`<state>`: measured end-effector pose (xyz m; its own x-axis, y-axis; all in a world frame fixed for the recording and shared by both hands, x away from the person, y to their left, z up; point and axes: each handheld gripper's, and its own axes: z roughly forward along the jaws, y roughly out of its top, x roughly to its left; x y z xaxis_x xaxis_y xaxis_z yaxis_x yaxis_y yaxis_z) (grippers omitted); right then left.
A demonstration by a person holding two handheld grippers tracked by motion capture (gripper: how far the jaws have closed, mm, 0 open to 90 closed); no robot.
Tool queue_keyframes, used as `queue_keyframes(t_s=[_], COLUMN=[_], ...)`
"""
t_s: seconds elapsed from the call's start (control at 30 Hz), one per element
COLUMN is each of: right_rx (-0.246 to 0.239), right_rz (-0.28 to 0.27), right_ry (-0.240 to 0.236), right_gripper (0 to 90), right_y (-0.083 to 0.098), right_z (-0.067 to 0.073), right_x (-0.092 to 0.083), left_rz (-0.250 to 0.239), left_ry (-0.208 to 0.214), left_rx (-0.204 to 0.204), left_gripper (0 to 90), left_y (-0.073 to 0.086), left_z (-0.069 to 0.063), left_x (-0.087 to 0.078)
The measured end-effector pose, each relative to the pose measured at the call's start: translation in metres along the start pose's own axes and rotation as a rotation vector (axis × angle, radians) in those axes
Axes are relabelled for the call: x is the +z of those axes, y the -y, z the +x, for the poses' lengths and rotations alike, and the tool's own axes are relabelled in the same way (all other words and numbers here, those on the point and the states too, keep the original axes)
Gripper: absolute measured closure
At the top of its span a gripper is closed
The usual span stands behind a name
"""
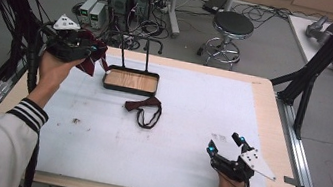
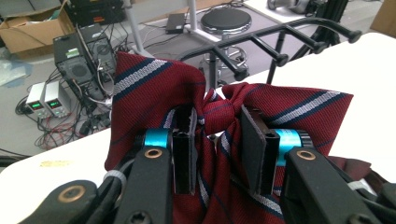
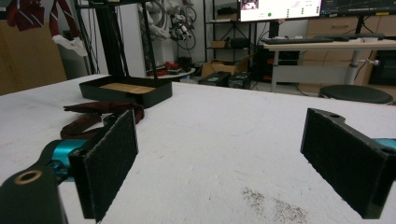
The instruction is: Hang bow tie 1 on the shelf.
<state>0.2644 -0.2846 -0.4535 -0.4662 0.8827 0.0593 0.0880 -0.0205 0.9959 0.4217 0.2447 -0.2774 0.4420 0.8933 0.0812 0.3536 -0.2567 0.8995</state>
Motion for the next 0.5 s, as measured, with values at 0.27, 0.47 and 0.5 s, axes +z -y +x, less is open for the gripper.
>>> queue_keyframes(t_s=[0.27,0.47,0.5], right_rx=[0.003,0.001,0.002], right_rz=[-0.001,-0.002,-0.002], right_ry=[-0.001,-0.002,-0.002], right_gripper=[10.2,10.3,10.2], right_y=[0.000,0.000,0.000], right_z=[0.000,0.000,0.000], right_x=[0.000,0.000,0.000], left_rz=[0.019,0.007,0.013], left_ry=[-0.022,-0.019,-0.021], left_rx=[0.005,-0.026,-0.022], left_gripper=[67.7,67.6,67.6], left_y=[-0.008,-0.012,-0.013], left_z=[0.006,0.010,0.010], left_x=[0.009,0.013,0.013])
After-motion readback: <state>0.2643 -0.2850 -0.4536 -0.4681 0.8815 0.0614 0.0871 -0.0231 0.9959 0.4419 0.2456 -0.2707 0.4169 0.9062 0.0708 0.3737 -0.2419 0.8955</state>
